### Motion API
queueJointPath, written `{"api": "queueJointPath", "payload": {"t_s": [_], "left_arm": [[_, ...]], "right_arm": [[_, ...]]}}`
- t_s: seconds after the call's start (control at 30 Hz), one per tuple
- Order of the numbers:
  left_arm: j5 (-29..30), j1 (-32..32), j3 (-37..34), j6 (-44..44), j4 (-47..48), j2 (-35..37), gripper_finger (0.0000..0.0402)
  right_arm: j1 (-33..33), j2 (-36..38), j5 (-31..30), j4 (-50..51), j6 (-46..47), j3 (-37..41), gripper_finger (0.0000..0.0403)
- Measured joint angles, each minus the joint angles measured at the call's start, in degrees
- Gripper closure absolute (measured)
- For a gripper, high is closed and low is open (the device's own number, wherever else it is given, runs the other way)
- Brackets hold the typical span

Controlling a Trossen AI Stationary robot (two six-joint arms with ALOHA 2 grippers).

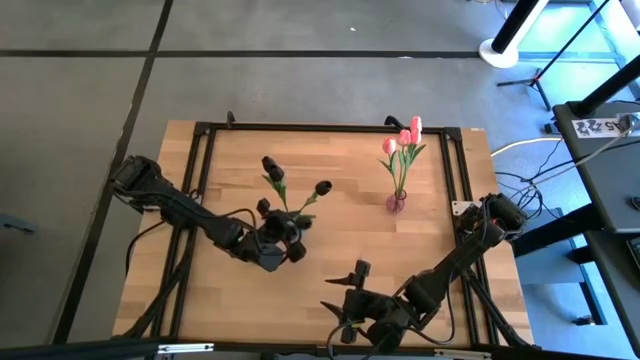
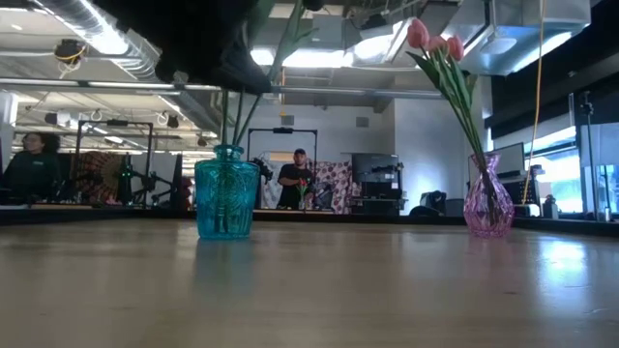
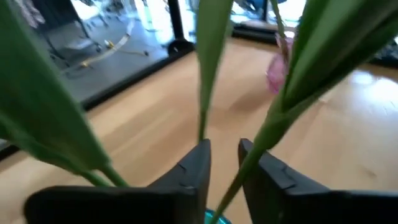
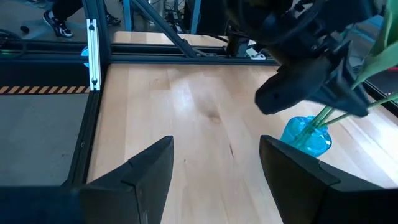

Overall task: Sort flowers into vase by color
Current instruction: Adjust the black tulip in the blue vase, then return to Home Position

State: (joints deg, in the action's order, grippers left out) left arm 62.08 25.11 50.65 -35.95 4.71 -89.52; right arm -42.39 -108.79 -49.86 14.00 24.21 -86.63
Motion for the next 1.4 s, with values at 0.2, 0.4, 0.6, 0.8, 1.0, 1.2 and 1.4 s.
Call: {"api": "queueJointPath", "payload": {"t_s": [0.2,0.4,0.6,0.8,1.0,1.2,1.4], "left_arm": [[-6.47,-0.13,0.00,-1.43,3.57,0.15,0.0275],[-10.29,0.54,0.00,-5.58,12.37,2.34,0.0257],[-13.21,5.34,0.00,-4.13,14.21,5.66,0.0262],[-7.84,15.03,0.00,-5.00,20.39,14.47,0.0286],[-6.19,19.29,-0.03,-5.50,20.33,20.86,0.0328],[-8.06,14.97,-5.96,-4.80,12.33,21.29,0.0384],[-17.50,8.06,-18.13,8.44,-13.58,21.35,0.0395]], "right_arm": [[0.00,0.00,0.02,0.02,0.00,0.02,0.0166],[0.00,0.00,0.02,-0.02,-0.01,0.02,0.0166],[-0.02,0.00,0.09,0.03,-0.02,0.02,0.0166],[0.00,0.00,3.16,1.56,-0.47,0.04,0.0166],[1.26,0.00,5.69,2.96,-3.51,0.04,0.0198],[6.22,0.00,15.08,2.55,-10.62,0.36,0.0321],[10.05,1.70,16.50,1.84,-15.98,3.67,0.0384]]}}
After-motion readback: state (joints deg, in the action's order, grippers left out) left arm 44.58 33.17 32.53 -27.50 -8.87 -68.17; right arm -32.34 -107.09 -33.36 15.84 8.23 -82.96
